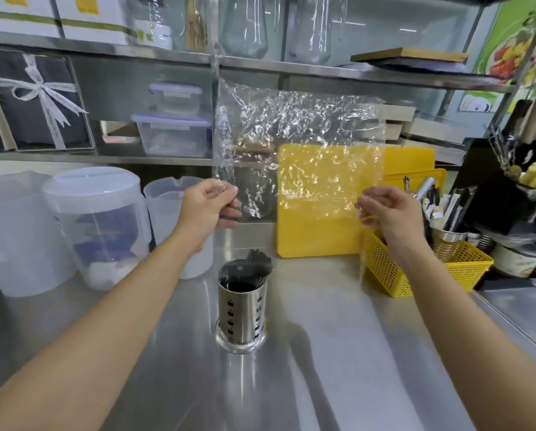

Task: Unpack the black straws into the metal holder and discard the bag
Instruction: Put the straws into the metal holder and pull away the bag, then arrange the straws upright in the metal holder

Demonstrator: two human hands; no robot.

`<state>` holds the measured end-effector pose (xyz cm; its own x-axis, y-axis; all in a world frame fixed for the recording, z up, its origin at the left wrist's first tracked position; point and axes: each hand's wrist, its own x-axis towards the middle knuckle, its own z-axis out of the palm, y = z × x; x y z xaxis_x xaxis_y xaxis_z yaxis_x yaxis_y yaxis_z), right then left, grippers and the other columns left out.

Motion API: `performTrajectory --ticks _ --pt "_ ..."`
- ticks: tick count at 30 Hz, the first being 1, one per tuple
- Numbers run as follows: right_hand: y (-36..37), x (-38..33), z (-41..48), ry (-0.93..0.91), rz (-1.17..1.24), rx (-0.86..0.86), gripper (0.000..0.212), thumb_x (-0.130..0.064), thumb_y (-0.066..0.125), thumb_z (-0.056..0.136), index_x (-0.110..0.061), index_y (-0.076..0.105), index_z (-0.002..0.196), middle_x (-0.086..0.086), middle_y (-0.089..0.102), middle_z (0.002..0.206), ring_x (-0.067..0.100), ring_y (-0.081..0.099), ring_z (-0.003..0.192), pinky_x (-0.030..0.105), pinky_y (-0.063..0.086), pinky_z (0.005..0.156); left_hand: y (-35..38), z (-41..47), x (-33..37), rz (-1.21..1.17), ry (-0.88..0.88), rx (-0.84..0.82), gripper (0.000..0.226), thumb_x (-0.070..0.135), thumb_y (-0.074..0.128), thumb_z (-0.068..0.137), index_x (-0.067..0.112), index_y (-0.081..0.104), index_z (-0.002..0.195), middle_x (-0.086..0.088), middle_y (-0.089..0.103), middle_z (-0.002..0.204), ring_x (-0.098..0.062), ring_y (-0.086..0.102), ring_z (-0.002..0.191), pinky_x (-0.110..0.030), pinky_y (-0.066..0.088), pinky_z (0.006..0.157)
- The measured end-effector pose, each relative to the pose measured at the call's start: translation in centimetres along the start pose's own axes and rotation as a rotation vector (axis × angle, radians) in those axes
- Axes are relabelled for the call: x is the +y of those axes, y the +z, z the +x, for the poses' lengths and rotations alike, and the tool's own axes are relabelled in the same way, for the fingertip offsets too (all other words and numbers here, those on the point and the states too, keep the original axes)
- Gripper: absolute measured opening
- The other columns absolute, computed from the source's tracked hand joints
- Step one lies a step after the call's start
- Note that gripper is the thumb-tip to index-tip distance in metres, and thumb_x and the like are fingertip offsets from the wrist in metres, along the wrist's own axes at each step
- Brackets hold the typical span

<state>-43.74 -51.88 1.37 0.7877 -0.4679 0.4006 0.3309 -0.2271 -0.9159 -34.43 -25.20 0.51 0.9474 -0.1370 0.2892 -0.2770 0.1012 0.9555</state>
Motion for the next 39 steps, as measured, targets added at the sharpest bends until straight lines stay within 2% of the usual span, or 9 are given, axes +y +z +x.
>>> performTrajectory --ticks 4,12,20,24,27,31,34,37,39 --pt "-4.5 0.4 -0.3 0.039 -0.02 0.113 0.011 -0.003 0.065 0.081 -0.013 0.061 0.083 -0.005 0.068 0.063 0.011 0.06 0.054 0.031 0.054 0.055 4.3 -0.5 -1.0 0.058 -0.008 -0.08 0.015 0.014 0.058 0.089 0.013 0.055 0.075 -0.008 0.06 0.067 -0.006 0.057 0.038 -0.019 0.045 0.034" --pt "-11.7 3.8 -2.5 0.104 -0.03 0.284 0.017 -0.002 0.064 0.08 -0.018 0.059 0.074 -0.012 0.067 0.053 0.0 0.057 0.045 0.017 0.046 0.041 11.6 -1.8 -3.7 0.133 0.006 -0.21 0.015 0.017 0.058 0.089 0.015 0.056 0.075 -0.006 0.06 0.062 -0.009 0.054 0.037 -0.021 0.039 0.033" --pt "-14.3 4.9 -1.9 0.174 -0.007 0.317 0.014 -0.006 0.064 0.081 -0.017 0.057 0.075 -0.004 0.063 0.059 0.007 0.054 0.043 0.019 0.039 0.039 14.7 -1.3 -4.2 0.139 -0.028 -0.232 0.012 0.016 0.055 0.091 0.015 0.052 0.079 -0.008 0.058 0.063 -0.009 0.051 0.033 -0.021 0.039 0.031" --pt "-15.2 8.1 -2.5 0.338 -0.096 0.272 0.017 -0.004 0.061 0.083 -0.016 0.053 0.073 0.005 0.06 0.068 0.003 0.052 0.038 0.017 0.039 0.035 15.4 -3.6 -8.4 0.158 -0.223 -0.242 0.013 0.015 0.053 0.091 0.011 0.046 0.081 -0.008 0.055 0.061 -0.006 0.045 0.028 -0.016 0.031 0.027" --pt "-15.4 12.0 -3.8 0.446 -0.254 0.234 0.011 0.0 0.059 0.083 -0.008 0.056 0.075 0.002 0.059 0.058 0.003 0.048 0.034 0.014 0.036 0.034 15.4 -5.8 -12.0 0.301 -0.271 -0.262 0.016 0.014 0.056 0.09 0.003 0.051 0.078 -0.001 0.049 0.046 -0.002 0.038 0.025 -0.013 0.028 0.029" --pt "-15.3 17.1 -6.3 0.562 -0.353 0.136 0.01 0.004 0.057 0.083 -0.004 0.058 0.077 0.01 0.056 0.06 0.018 0.046 0.048 0.013 0.035 0.034 14.7 -8.1 -17.6 0.464 -0.422 -0.256 0.024 0.015 0.058 0.088 0.011 0.046 0.068 -0.002 0.044 0.056 -0.013 0.041 0.048 -0.017 0.031 0.042" --pt "-15.5 19.7 -8.0 0.605 -0.468 0.086 0.009 0.01 0.057 0.081 0.007 0.058 0.089 0.019 0.059 0.068 0.021 0.047 0.048 0.01 0.037 0.034 14.6 -9.9 -20.2 0.518 -0.505 -0.248 0.032 0.015 0.054 0.089 0.017 0.037 0.063 0.001 0.041 0.059 -0.009 0.035 0.052 -0.016 0.028 0.043" --pt "-15.9 21.3 -8.7 0.6 -0.669 0.008 0.017 0.005 0.065 0.077 0.013 0.06 0.092 0.02 0.06 0.075 0.026 0.053 0.059 0.023 0.044 0.049 14.3 -11.4 -20.9 0.613 -0.559 -0.267 0.028 0.022 0.051 0.089 0.019 0.039 0.064 0.002 0.047 0.063 -0.011 0.042 0.057 -0.02 0.03 0.047" --pt "-16.2 22.0 -8.9 0.618 -0.789 -0.052 0.022 -0.002 0.069 0.077 0.009 0.06 0.093 0.022 0.062 0.085 0.029 0.053 0.074 0.031 0.038 0.066 13.8 -12.1 -21.2 0.672 -0.598 -0.299 0.025 0.026 0.048 0.089 0.02 0.04 0.066 0.001 0.049 0.065 -0.011 0.044 0.055 -0.025 0.032 0.05"
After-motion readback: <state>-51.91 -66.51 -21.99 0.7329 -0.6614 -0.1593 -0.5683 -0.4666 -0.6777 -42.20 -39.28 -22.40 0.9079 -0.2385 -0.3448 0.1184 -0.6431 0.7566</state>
